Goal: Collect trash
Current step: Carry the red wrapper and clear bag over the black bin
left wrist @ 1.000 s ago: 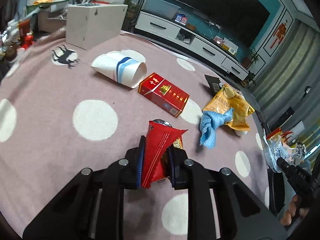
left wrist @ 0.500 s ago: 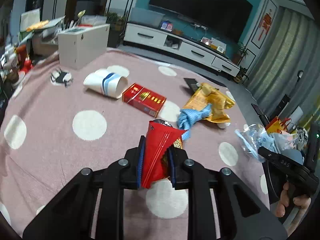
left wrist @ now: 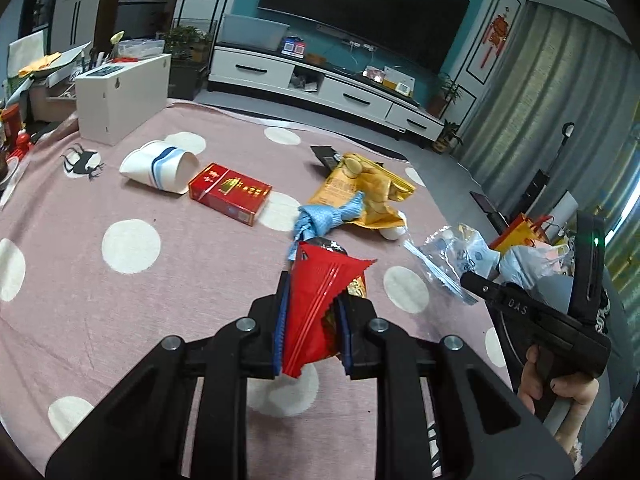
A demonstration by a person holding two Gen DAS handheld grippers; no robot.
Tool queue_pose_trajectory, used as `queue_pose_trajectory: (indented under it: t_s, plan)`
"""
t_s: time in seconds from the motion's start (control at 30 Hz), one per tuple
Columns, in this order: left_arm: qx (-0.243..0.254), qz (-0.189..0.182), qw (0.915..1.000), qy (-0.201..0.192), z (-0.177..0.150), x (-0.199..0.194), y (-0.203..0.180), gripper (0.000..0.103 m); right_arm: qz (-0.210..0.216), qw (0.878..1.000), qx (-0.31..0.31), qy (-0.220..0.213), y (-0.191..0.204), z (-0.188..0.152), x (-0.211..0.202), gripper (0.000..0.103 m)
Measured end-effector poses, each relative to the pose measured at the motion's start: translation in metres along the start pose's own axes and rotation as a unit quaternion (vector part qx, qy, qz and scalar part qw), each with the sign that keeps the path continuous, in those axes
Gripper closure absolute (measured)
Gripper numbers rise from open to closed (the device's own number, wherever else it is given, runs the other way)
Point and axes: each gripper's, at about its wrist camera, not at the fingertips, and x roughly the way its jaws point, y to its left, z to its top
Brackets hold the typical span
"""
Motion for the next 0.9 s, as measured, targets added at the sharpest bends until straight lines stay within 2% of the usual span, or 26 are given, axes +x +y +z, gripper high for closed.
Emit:
queue_pose_trajectory:
  t_s: [0.23, 0.37, 0.53, 0.67, 0.77, 0.9]
  plan:
    - [0.015, -0.023, 0.9996, -0.005, 0.002, -0.005, -0.017, 0.081, -0.007, 1.000, -0.015, -0.006, 0.001, 0.008, -0.013, 0.097]
    - [0.021, -0.040, 0.9990, -0.004, 0.006, -0.007, -0.029, 0.081, -0.014, 0.999, -0.039, -0.010, 0.006, 0.029, -0.025, 0.097]
    - [0.031, -0.056, 0.9976, -0.025, 0.008, -0.017, -0.044, 0.081, -0.040, 0.996, -0.075, -0.036, 0.011, 0.060, -0.045, 0.097]
    - [0.023, -0.073, 0.9969, -0.019, 0.011, -0.016, -0.052, 0.081, -0.052, 0.996, -0.038, -0.061, -0.015, 0.074, -0.055, 0.097]
    - [0.029, -0.073, 0.9967, -0.021, 0.012, -0.015, -0.059, 0.081, -0.045, 0.997, 0.000, -0.070, -0.037, 0.073, -0.057, 0.097]
    - [0.036, -0.084, 0.9957, -0.016, 0.010, -0.011, -0.070, 0.081, -0.056, 0.995, 0.021, -0.074, -0.057, 0.072, -0.061, 0.097]
